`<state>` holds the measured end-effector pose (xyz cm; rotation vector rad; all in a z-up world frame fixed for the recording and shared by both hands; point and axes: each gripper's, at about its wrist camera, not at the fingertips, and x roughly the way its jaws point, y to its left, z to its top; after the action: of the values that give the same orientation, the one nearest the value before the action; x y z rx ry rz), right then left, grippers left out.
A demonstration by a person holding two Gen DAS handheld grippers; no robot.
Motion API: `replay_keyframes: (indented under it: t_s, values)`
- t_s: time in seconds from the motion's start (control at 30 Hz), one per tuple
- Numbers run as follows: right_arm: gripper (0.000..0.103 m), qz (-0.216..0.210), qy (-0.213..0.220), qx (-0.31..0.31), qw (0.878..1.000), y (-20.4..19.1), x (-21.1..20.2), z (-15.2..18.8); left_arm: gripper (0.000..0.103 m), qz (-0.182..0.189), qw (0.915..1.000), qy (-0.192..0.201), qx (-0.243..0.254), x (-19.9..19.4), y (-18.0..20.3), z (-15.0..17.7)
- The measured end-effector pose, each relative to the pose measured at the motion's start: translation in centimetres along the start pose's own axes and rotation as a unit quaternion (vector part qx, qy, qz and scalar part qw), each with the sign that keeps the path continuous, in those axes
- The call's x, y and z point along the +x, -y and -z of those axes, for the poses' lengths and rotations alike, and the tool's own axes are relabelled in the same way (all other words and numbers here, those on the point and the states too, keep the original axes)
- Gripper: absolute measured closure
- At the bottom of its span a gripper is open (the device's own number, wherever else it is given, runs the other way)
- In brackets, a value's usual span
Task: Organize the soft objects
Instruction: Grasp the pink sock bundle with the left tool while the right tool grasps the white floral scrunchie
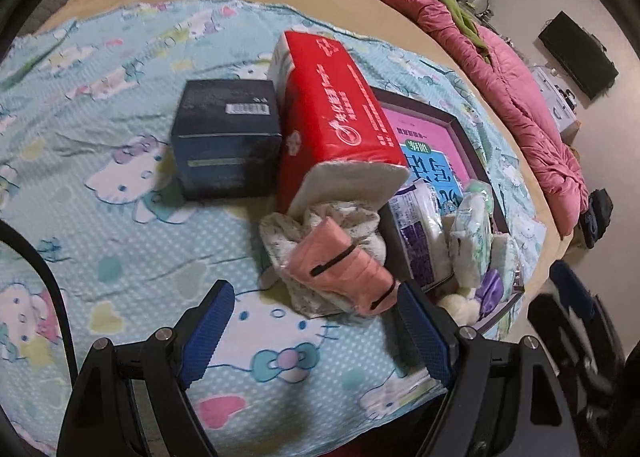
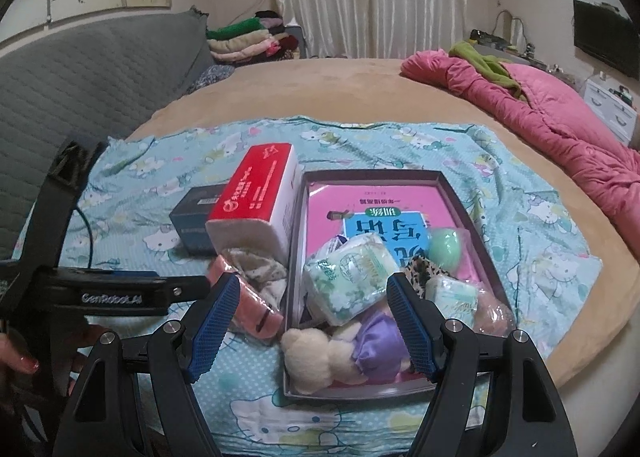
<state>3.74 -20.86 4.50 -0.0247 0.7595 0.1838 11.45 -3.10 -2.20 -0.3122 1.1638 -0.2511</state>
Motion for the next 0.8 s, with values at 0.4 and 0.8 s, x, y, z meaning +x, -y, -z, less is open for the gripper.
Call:
replay_keyframes:
  t_s: [0.4, 0.8]
  values:
    - [0.026, -0.005, -0.007, 0.027, 1.0, 1.6, 0.9, 0.3, 0.03, -0.019, 0.9975, -0.051, -0.045, 4.7, 1.5, -1.5]
    - [0.026, -0.01, -0.013, -0.01, 1.0, -0.2, 2.0, 0.3, 0.051, 0.01, 0.9957, -0.053, -0.075, 5.3, -0.6, -1.2]
